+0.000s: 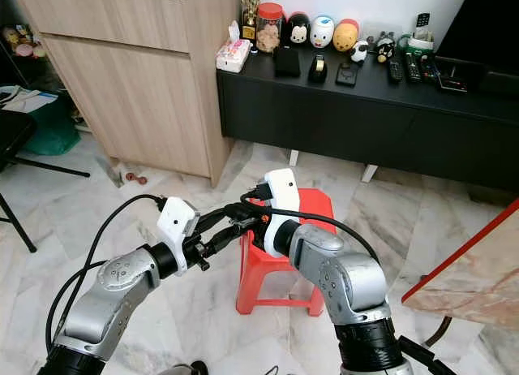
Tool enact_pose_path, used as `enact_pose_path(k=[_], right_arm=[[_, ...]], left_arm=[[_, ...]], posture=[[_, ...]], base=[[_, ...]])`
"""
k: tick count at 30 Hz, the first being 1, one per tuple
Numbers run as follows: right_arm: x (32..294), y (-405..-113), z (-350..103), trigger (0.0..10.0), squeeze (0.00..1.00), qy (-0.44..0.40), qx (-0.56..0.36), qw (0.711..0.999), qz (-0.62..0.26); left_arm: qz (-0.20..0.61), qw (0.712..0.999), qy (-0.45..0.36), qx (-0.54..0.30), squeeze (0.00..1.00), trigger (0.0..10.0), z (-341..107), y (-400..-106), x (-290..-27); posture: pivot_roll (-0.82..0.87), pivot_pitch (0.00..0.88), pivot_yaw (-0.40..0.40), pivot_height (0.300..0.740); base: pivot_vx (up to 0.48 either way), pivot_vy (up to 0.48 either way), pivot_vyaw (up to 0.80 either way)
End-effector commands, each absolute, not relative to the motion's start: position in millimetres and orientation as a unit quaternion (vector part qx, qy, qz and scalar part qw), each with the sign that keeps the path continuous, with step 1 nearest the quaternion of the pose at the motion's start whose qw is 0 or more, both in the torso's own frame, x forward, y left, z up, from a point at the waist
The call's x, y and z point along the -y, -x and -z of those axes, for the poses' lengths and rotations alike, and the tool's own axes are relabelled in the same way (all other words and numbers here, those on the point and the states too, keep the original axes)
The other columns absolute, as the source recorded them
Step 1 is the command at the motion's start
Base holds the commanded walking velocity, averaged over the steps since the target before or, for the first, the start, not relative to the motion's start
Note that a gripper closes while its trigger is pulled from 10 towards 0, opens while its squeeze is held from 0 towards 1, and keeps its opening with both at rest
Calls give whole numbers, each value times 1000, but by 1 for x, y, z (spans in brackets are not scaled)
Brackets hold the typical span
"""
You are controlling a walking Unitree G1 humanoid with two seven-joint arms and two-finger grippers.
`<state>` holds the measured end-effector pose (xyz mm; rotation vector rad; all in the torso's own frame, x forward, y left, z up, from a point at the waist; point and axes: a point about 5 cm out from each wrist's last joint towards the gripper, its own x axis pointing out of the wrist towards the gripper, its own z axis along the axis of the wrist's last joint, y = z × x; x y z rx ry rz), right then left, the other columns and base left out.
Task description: Hang keys on a hook
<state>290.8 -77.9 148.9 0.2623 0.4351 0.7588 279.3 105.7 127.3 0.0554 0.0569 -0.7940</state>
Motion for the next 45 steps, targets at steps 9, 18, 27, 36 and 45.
enact_pose_path(k=[9,18,27,36,45], right_arm=[[79,-290,-150,10000,0,-127,-209,898,-367],[80,-291,-149,10000,0,-120,-209,899,-365],[84,-292,-145,10000,0,-103,-213,904,-357],[87,-292,-141,10000,0,-100,-216,905,-353],[89,-293,-139,10000,627,-96,-217,906,-351]], left_arm=[[392,919,-17,-30,0,0,-127,-276,-105],[392,919,-18,-28,0,0,-128,-277,-105],[396,918,-13,-26,0,0,-130,-276,-104],[397,917,-8,-23,0,0,-131,-275,-104],[398,917,-8,-25,0,0,-130,-275,-104]], posture=[[-10,127,-67,740],[-8,128,-67,740],[-8,130,-66,740],[-8,131,-65,740],[-8,131,-66,740]], base=[[0,0,0],[0,0,0],[0,0,0],[0,0,0],[0,0,0]])
